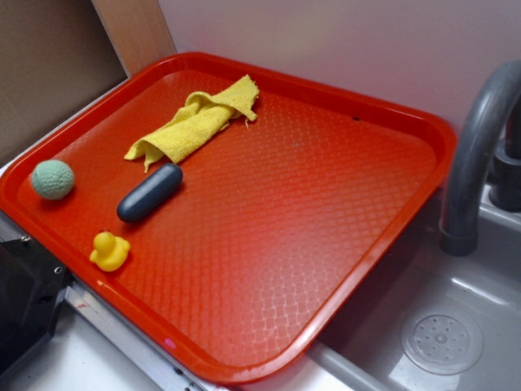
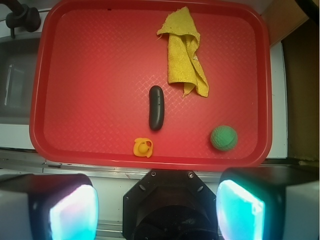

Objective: Grab the plastic pickle.

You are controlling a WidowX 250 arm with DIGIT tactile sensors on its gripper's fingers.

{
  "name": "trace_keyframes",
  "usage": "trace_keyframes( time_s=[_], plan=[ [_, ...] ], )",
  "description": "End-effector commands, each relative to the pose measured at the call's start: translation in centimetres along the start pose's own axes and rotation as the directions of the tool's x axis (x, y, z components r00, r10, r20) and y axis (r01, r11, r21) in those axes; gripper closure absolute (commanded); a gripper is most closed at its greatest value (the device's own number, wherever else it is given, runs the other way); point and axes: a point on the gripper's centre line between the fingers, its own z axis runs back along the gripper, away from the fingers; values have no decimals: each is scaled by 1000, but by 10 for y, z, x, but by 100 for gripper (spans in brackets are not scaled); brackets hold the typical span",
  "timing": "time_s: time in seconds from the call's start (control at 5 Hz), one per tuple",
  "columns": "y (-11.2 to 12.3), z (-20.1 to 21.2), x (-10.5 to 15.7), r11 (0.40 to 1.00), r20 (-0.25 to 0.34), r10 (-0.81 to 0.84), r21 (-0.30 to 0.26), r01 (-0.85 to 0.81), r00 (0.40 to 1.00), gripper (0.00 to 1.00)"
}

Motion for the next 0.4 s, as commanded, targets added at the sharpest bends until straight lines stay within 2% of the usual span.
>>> trace_keyframes(
  time_s=[0.0, 0.2],
  plan=[
    [0, 0, 0, 1000, 0, 0, 0, 0, 1000, 0],
    [7, -19, 20, 995, -7, 91, -43, -92, 996, 0]
  ],
)
